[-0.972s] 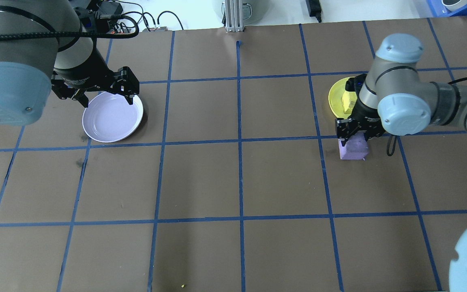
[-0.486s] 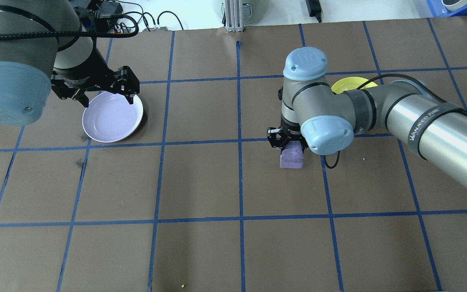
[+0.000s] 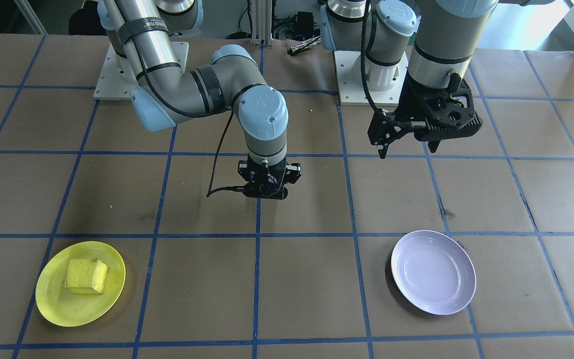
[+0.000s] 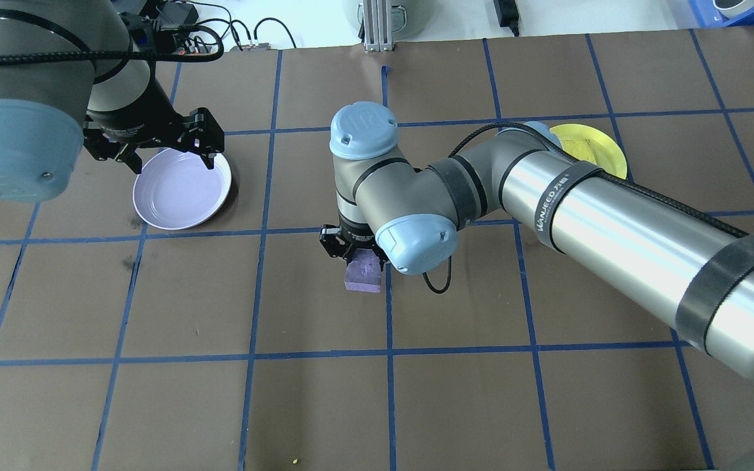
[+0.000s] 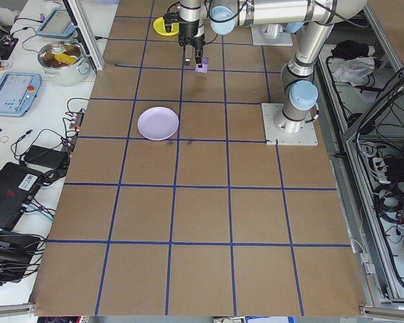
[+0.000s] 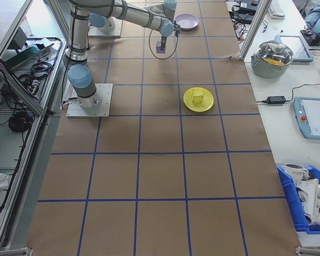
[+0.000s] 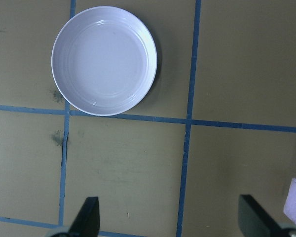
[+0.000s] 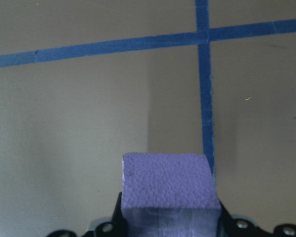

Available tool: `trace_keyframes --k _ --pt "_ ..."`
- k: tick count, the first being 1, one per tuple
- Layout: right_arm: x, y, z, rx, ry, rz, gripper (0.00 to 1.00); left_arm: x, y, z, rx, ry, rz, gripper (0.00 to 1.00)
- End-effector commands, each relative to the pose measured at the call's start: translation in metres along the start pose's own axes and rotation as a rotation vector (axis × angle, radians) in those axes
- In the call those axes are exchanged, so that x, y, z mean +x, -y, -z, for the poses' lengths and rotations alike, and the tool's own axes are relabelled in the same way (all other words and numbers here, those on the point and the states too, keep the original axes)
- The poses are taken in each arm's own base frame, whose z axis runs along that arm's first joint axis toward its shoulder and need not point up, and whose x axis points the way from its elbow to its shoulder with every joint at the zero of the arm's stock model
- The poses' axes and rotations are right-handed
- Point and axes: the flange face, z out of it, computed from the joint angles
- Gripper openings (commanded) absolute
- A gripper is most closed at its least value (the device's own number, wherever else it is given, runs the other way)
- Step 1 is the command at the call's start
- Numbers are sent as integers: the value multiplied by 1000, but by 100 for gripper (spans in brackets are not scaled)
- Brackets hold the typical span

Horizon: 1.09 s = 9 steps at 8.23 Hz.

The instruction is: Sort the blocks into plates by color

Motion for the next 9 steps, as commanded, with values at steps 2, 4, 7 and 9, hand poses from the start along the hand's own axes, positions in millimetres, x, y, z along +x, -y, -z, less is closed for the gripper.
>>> trace_keyframes --k 2,4,7,9 --pt "-21 -3 -11 -14 44 -11 100 0 3 -9 -28 3 -7 100" --pt "-9 6 -5 3 35 -1 100 2 3 -8 -23 -5 -9 100" --pt "76 49 56 42 2 0 100 19 0 -20 -57 -25 -38 100" --pt "161 63 113 23 6 0 100 56 -19 -48 -137 -135 -76 100"
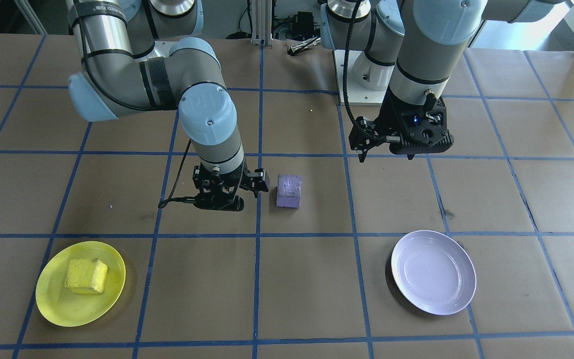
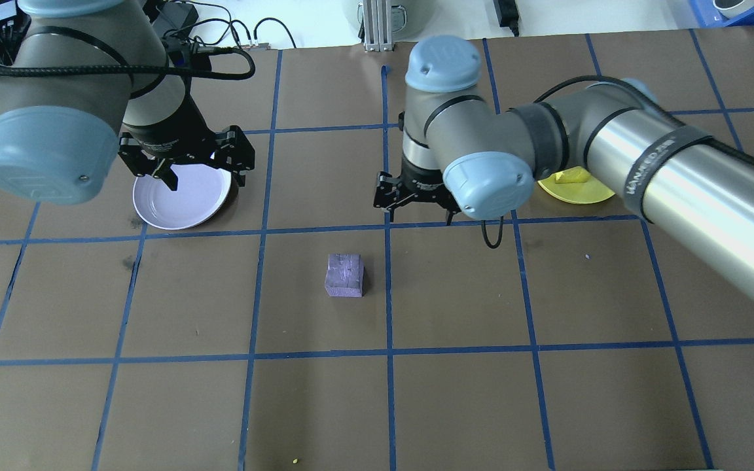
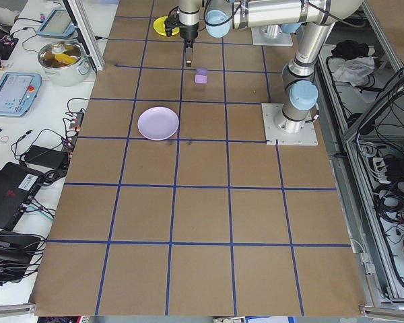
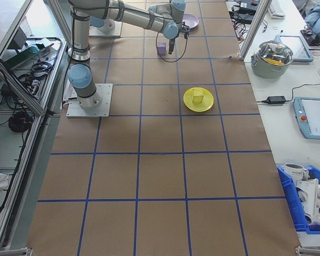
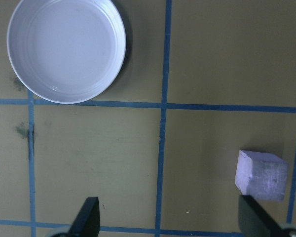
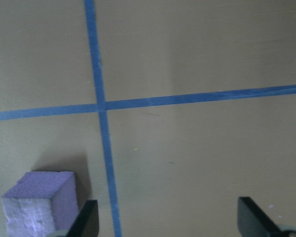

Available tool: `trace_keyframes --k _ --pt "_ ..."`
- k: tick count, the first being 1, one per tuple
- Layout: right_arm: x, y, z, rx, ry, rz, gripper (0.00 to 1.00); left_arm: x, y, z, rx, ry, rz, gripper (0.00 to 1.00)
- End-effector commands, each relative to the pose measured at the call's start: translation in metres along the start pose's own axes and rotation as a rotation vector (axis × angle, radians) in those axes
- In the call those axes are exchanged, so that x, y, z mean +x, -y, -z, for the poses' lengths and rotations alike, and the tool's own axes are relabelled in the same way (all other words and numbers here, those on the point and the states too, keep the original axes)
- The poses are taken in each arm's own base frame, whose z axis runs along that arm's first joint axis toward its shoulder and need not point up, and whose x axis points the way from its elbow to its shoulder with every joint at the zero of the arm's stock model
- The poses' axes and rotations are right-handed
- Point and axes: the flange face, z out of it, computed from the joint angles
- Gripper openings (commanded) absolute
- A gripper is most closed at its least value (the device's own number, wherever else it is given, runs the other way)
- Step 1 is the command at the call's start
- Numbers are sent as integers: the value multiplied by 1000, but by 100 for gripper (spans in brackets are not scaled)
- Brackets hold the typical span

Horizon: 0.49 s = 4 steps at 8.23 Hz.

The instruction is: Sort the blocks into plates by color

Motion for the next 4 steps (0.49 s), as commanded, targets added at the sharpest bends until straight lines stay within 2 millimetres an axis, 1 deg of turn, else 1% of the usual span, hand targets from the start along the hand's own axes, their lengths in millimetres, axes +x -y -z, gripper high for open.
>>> trace_keyframes --k 1,2,3,4 --pt "110 11 79 -5 7 -21 100 49 -25 -36 -87 -70 -80 100" --pt "137 4 105 13 -8 -17 100 71 -30 -54 -111 -64 -114 100" --pt "151 -5 128 -13 -24 -38 100 94 -30 -72 -125 -58 -155 100" --pt "152 -18 158 -34 -61 -50 100 113 -25 -93 -122 -59 -186 100"
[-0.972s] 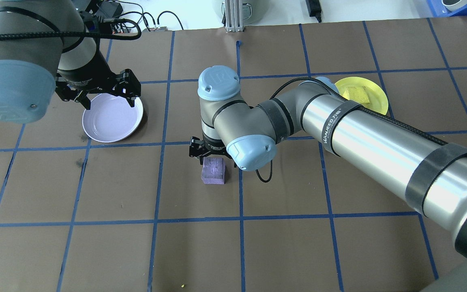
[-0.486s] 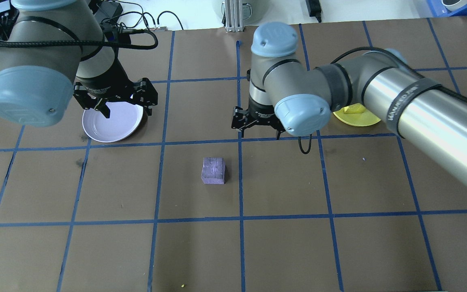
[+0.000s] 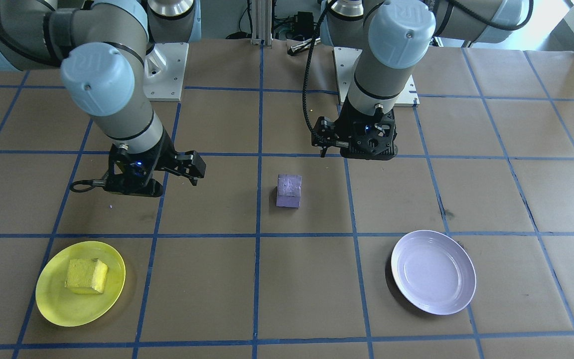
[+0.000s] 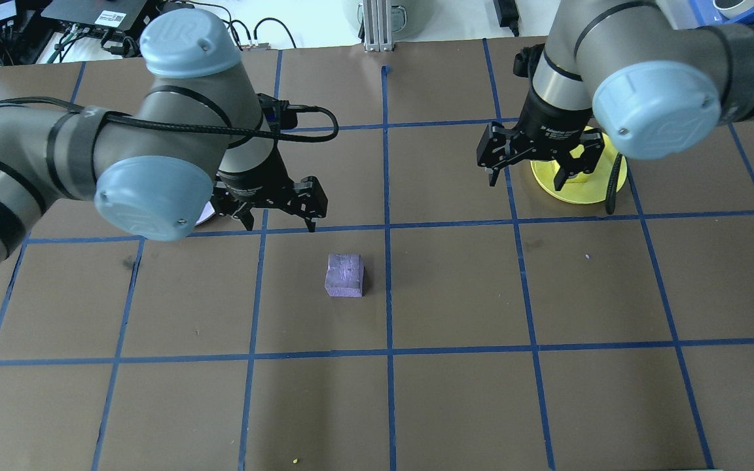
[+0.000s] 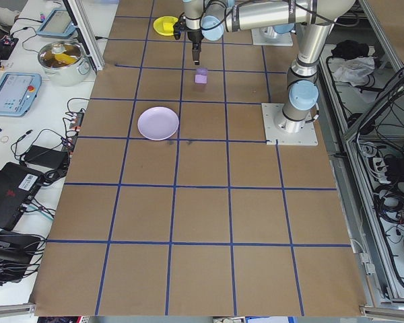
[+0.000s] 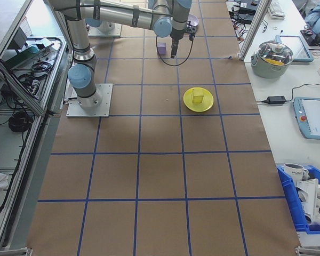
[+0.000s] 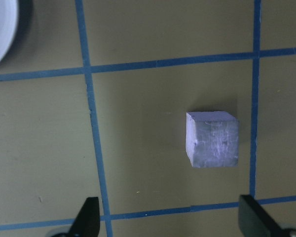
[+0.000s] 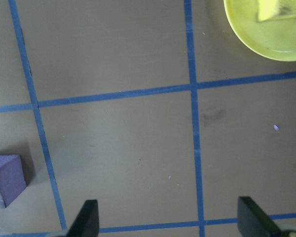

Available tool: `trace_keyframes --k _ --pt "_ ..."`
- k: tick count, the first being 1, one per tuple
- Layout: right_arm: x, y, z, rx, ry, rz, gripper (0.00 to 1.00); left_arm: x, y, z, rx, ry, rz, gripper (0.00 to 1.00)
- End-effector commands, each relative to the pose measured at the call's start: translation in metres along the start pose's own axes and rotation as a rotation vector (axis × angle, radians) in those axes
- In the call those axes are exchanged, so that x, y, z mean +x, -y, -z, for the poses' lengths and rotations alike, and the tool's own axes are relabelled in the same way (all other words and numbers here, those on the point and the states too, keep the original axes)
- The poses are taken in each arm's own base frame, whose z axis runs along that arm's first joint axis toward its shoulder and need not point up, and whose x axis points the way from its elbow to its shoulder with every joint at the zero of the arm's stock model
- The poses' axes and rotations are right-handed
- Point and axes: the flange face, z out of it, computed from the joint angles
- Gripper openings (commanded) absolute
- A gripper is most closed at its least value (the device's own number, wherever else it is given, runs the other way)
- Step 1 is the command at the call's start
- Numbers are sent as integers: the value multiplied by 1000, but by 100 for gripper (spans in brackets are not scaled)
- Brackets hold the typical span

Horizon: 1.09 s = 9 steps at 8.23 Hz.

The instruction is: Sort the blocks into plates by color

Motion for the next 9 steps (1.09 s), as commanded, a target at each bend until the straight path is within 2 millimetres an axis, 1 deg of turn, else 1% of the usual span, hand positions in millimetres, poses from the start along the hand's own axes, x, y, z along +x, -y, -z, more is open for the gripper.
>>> trace_keyframes --k 1,2,3,4,5,7,9 --pt "20 -31 80 -46 -57 -22 100 47 15 -58 -38 11 -84 100" --pt "19 -49 92 -72 -51 -16 100 58 19 -76 -54 15 -101 100" --pt "17 -71 102 -64 -52 10 100 68 17 -89 -75 18 -113 100" --pt "18 -75 97 -62 -56 14 100 77 16 -100 -99 14 -79 100" --pt "18 -75 97 -62 -52 14 100 80 19 -109 -100 17 -84 100" --pt "18 -75 98 -59 -55 14 100 83 28 -143 -127 24 -89 100" --pt "18 -75 99 -57 -53 14 100 82 28 -152 -145 35 -90 100"
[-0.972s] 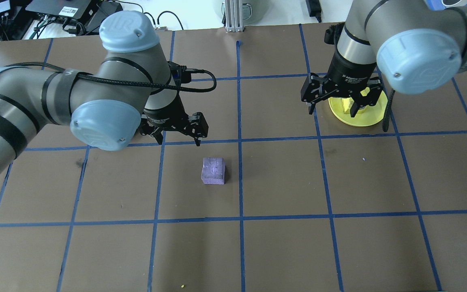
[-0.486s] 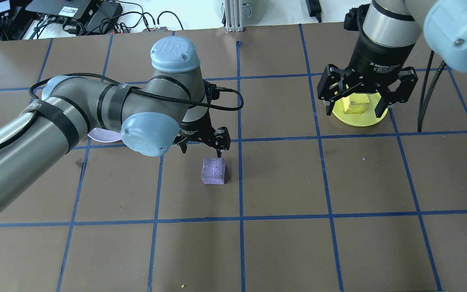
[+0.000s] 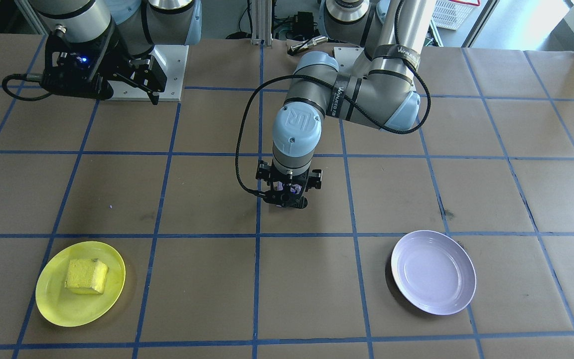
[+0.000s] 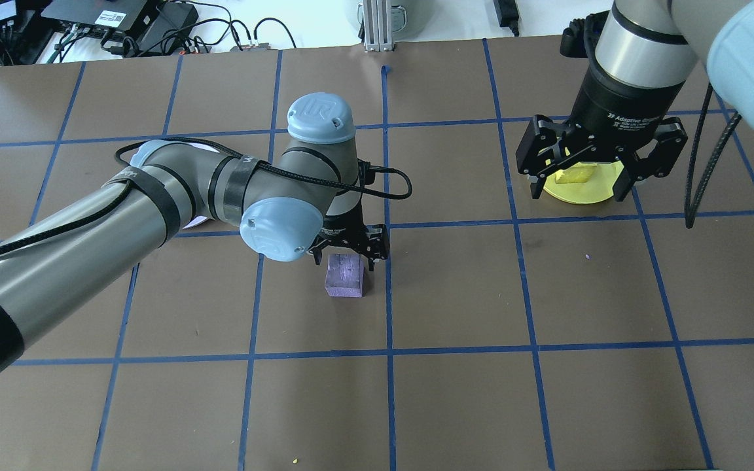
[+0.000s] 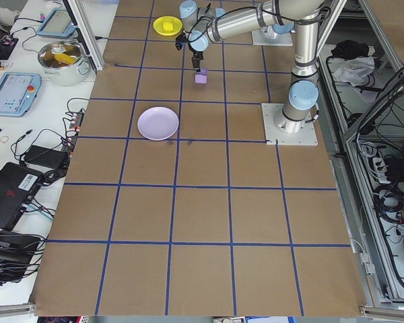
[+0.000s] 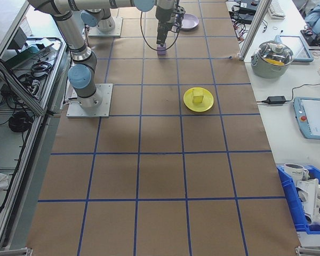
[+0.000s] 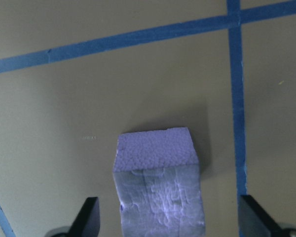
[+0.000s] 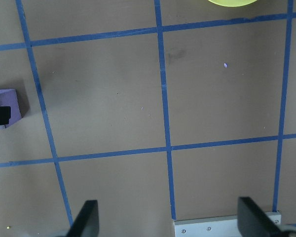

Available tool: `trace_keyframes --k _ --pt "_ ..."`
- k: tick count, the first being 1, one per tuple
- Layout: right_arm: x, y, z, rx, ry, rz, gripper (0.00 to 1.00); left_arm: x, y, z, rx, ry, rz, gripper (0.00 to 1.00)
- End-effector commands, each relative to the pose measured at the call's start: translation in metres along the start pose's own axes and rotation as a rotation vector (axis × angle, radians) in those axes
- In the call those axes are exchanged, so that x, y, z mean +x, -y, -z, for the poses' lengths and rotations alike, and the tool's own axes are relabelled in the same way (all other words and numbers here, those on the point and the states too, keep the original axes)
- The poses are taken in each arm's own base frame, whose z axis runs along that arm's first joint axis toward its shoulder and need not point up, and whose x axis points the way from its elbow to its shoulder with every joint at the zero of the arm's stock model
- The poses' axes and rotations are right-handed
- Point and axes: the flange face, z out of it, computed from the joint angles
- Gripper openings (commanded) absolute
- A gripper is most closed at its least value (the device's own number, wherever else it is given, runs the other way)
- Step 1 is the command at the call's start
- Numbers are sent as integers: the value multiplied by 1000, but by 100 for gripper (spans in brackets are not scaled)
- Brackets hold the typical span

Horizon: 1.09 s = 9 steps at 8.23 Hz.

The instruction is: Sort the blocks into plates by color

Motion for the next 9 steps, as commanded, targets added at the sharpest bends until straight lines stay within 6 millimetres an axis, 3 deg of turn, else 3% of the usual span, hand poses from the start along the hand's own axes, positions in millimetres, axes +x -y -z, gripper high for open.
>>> trace_keyframes --k 1,3,4,5,8,9 --pt "-1 0 1 0 4 0 100 -1 0 -25 -42 13 0 100" --pt "0 2 -2 -3 -8 0 100 -1 -4 -37 -58 9 7 94" --pt "0 1 -5 -12 1 0 100 0 -3 -35 -52 7 2 36" --pt "0 1 -6 -14 1 0 100 1 -1 -32 -46 0 11 0" --pt "1 0 -1 -3 -8 -3 100 -6 -13 -14 -80 26 12 0" --pt "1 1 -2 -4 -13 -1 100 -17 -13 15 -68 18 8 0"
